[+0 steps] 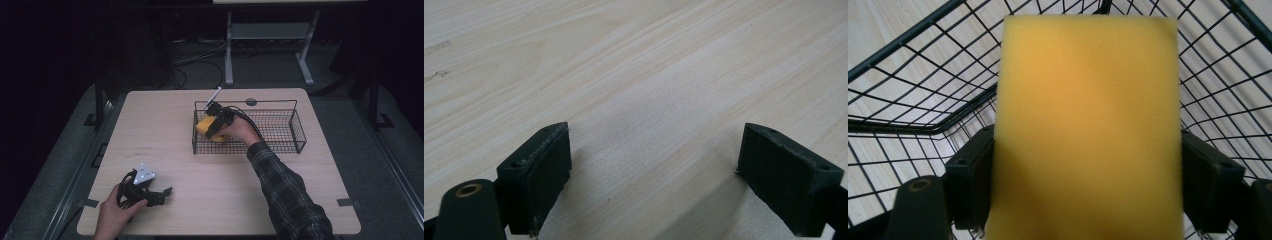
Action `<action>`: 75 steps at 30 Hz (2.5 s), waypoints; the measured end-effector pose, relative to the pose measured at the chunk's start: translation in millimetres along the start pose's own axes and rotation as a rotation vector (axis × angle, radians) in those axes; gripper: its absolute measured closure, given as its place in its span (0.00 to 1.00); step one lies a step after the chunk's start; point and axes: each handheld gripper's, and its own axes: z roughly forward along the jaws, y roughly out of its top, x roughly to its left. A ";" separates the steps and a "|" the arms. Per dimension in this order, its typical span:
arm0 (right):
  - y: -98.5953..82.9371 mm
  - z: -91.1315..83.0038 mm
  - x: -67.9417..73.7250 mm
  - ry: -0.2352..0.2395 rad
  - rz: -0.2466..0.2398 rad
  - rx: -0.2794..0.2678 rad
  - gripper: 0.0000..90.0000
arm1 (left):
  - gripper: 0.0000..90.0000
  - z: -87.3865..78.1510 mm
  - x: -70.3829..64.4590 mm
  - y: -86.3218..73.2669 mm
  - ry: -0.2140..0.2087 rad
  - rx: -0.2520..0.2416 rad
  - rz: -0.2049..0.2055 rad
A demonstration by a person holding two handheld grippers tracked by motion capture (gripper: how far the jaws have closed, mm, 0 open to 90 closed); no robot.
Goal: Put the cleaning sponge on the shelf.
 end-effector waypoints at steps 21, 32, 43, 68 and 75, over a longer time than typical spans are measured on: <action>-0.3 -10.1 1.1 0.006 0.004 -0.017 0.19 | 0.14 0.0 0.1 0.0 0.001 0.001 0.001; -15.8 -51.5 4.2 -0.004 -0.018 -0.091 0.19 | 0.14 0.5 -0.1 0.5 0.003 0.001 0.000; -41.4 -80.7 6.3 -0.026 -0.025 -0.140 0.19 | 0.14 0.7 -0.2 0.5 0.003 -0.001 -0.002; -145.8 -111.5 15.9 -0.044 0.012 -0.238 0.19 | 0.14 0.6 -0.2 0.5 0.004 0.000 -0.001; -176.5 -112.4 18.3 -0.045 0.037 -0.266 0.17 | 0.14 0.7 -0.3 0.5 0.004 -0.001 -0.001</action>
